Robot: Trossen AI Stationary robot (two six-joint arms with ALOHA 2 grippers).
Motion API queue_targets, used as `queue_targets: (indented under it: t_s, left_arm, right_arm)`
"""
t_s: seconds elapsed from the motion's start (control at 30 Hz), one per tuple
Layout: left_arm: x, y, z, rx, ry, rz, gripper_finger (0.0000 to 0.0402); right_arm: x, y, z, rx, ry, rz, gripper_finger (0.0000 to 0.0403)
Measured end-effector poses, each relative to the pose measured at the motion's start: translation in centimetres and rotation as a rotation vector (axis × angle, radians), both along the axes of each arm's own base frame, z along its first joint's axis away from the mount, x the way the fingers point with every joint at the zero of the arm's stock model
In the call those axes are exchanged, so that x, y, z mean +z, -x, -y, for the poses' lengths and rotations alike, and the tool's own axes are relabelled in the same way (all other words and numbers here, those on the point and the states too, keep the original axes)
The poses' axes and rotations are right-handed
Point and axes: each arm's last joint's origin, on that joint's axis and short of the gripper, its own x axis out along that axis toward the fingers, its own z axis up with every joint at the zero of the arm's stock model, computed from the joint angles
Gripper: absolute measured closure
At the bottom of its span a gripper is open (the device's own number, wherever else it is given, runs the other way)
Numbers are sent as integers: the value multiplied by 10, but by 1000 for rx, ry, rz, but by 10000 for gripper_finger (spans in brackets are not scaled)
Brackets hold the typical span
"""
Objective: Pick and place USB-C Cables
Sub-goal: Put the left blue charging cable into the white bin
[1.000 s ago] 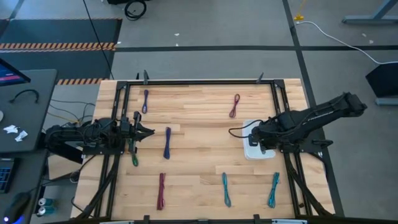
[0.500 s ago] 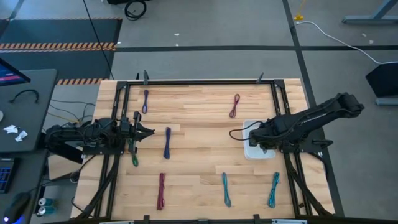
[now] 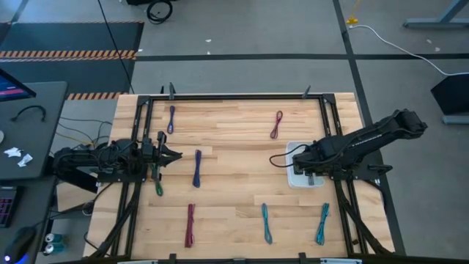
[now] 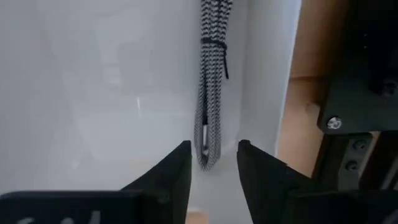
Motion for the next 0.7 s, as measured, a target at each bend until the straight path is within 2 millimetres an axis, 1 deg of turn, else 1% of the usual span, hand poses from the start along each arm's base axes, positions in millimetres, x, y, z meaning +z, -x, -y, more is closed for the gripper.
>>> queue_targets:
  t_s: [0.07, 0.13, 0.23, 0.37, 0.43, 0.53, 0.6, 0.7]
  left_arm:
    - [0, 0, 0, 0, 0, -1, 370]
    - [0, 0, 0, 0, 0, 0, 371]
    - [0, 0, 0, 0, 0, 0, 370]
    - [0, 0, 0, 0, 0, 0, 364]
    - [0, 0, 0, 0, 0, 0, 363]
    - [0, 0, 0, 0, 0, 0, 366]
    - [0, 0, 0, 0, 0, 0, 369]
    - [0, 0, 0, 0, 0, 0, 373]
  right_arm:
    - [11, -4, -1, 29, 3, 24, 265]
    - [27, -10, -3, 66, 32, 64, 267]
    - [58, -18, -6, 114, 100, 146, 270]
    - [97, -28, -11, 175, 184, 303, 272]
    - [113, -34, -14, 203, 216, 407, 272]
    - [130, -47, -20, 284, 240, 594, 272]
    - [138, -59, -26, 355, 241, 755, 272]
    - [151, -84, -38, 467, 263, 1039, 272]
